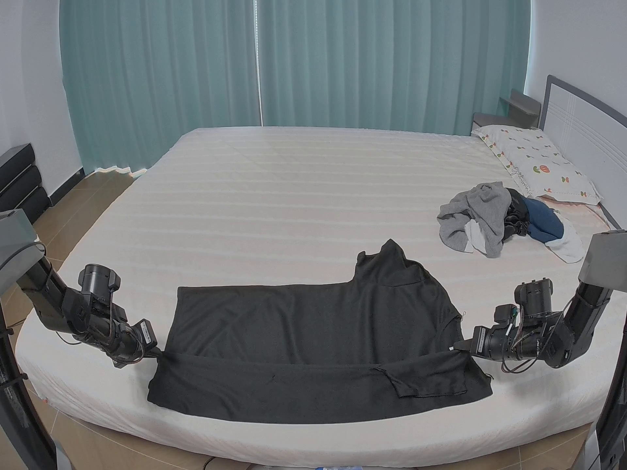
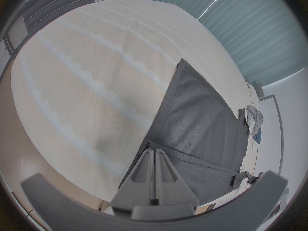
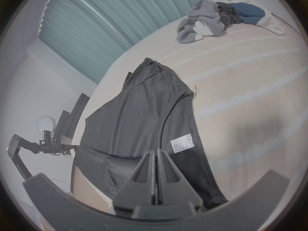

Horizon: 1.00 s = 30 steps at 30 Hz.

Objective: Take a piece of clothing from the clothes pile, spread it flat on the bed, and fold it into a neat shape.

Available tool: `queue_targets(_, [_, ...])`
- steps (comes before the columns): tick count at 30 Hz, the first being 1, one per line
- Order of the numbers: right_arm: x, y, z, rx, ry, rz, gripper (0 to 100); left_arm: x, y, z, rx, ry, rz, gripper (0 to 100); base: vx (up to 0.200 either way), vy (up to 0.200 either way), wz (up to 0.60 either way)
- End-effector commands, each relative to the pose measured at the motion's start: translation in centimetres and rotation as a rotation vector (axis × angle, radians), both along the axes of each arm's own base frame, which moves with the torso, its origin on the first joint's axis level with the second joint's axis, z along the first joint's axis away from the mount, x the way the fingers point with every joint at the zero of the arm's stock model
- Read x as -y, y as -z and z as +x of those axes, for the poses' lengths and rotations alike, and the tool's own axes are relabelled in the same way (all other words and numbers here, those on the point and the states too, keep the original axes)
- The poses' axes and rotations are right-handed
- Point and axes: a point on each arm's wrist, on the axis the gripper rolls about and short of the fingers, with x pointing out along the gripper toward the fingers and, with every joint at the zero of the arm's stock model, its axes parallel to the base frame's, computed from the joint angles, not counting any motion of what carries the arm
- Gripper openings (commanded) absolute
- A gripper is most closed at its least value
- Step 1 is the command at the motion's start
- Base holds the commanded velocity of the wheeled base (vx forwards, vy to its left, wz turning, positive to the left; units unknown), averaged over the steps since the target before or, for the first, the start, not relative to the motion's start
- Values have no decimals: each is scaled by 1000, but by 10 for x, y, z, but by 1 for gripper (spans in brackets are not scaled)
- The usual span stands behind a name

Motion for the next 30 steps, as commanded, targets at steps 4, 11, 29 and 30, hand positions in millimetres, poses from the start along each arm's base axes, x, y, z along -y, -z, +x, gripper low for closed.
queue_targets(4, [0, 9, 3, -14, -1, 4, 100, 3, 7, 3, -19, 7, -3, 100, 0, 0, 0])
queue_targets(11, [8, -20, -5, 26, 65, 64, 100, 0, -1, -1, -2, -13, -9, 100, 0, 0, 0])
queue_targets(29, [18, -70, -64, 31, 130, 256, 100, -20, -22, -49, 27, -74, -112, 100, 0, 0, 0])
queue_targets(30, [18, -69, -64, 28, 131, 256, 100, -22, -22, -49, 28, -78, -113, 100, -200, 0, 0])
